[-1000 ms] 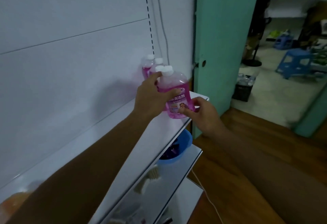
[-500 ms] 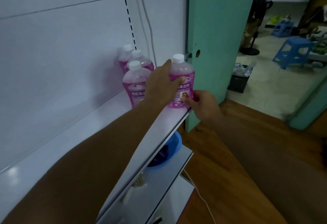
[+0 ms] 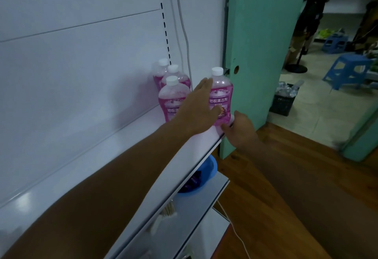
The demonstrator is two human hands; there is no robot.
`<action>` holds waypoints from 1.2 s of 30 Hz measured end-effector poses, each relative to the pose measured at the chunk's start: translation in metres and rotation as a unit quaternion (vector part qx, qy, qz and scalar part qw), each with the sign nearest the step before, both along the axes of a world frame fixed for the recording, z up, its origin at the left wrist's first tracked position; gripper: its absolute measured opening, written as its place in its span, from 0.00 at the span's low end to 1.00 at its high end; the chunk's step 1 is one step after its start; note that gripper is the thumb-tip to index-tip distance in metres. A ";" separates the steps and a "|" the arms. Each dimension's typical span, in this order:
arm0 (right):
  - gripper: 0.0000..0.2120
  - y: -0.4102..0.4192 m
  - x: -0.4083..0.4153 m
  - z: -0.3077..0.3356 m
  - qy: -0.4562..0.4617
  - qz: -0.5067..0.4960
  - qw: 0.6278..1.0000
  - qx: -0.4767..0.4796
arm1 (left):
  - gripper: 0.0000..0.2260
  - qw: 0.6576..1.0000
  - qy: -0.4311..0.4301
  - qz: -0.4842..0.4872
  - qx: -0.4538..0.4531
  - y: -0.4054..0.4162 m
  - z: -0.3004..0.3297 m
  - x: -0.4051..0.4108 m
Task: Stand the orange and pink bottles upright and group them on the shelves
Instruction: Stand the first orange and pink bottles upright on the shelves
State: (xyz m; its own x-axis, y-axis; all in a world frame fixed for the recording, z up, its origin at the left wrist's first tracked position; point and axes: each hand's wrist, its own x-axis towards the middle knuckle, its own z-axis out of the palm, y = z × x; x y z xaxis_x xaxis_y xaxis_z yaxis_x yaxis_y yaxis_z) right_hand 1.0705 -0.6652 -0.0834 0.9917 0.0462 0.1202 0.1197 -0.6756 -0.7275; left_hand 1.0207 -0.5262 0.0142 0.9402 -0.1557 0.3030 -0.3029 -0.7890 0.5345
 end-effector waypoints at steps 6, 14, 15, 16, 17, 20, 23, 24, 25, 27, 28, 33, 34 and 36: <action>0.16 0.022 -0.068 0.015 -0.132 -0.009 0.991 0.014 | 0.19 0.999 -0.040 -0.003 -0.006 0.035 0.016 -0.070; 0.28 0.133 -0.173 0.075 -0.170 0.193 0.965 -0.048 | 0.21 0.988 -0.060 0.128 0.059 0.148 0.039 -0.196; 0.29 0.152 -0.188 0.082 -0.182 0.218 0.958 -0.049 | 0.21 0.985 -0.060 0.148 0.067 0.167 0.043 -0.218; 0.29 0.171 -0.204 0.087 -0.190 0.239 0.951 -0.048 | 0.21 0.982 -0.063 0.165 0.073 0.187 0.047 -0.241; 0.29 0.191 -0.220 0.092 -0.191 0.257 0.946 -0.046 | 0.21 0.977 -0.068 0.185 0.077 0.205 0.050 -0.266; 0.30 0.249 -0.270 0.100 -0.188 0.328 0.924 -0.056 | 0.20 0.961 -0.082 0.252 0.079 0.260 0.057 -0.344; 0.31 0.296 -0.314 0.101 -0.181 0.393 0.899 -0.072 | 0.20 0.941 -0.064 0.322 0.085 0.306 0.057 -0.418; 0.31 0.309 -0.327 0.102 -0.178 0.412 0.891 -0.073 | 0.20 0.934 -0.061 0.343 0.077 0.319 0.056 -0.440; 0.31 0.322 -0.341 0.102 -0.174 0.430 0.883 -0.073 | 0.20 0.928 -0.060 0.362 0.068 0.331 0.054 -0.462; 0.31 0.343 -0.367 0.103 -0.172 0.460 0.868 -0.070 | 0.20 0.916 -0.059 0.393 0.048 0.349 0.052 -0.502; 0.31 0.352 -0.379 0.104 -0.173 0.474 0.860 -0.073 | 0.20 0.912 -0.057 0.404 0.040 0.356 0.050 -0.520; 0.33 0.385 -0.421 0.101 -0.151 0.536 0.825 -0.093 | 0.20 0.896 -0.044 0.440 0.048 0.375 0.041 -0.581; 0.33 0.390 -0.428 0.100 -0.144 0.549 0.818 -0.095 | 0.21 0.889 -0.036 0.453 0.054 0.377 0.039 -0.590; 0.33 0.399 -0.440 0.097 -0.135 0.568 0.806 -0.100 | 0.24 0.877 -0.010 0.477 0.059 0.383 0.034 -0.606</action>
